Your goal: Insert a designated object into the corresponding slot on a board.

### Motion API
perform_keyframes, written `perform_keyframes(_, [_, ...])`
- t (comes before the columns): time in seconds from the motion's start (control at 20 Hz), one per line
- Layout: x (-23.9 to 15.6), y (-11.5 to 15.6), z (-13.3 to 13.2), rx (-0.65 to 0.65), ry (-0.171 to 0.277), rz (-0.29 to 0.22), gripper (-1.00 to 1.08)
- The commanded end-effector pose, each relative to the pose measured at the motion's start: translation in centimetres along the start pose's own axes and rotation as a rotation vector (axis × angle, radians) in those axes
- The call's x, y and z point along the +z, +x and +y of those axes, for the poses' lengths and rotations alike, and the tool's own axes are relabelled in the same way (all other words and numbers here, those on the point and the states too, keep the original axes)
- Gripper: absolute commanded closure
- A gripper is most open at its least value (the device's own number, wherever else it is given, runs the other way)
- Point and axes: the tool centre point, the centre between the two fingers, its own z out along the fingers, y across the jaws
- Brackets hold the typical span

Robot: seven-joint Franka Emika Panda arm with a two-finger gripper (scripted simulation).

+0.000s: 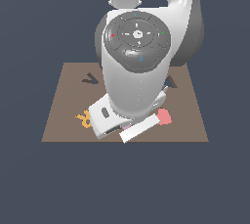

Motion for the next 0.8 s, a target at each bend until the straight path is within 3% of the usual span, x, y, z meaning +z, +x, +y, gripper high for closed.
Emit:
perform_keyframes(0.0, [0.08, -0.01, -0.03, 0.000, 0.000, 0.000, 1.08])
perform_keyframes(0.75, [-0.26, 0.28, -0.15, -0.030, 0.001, -0.001, 1.08])
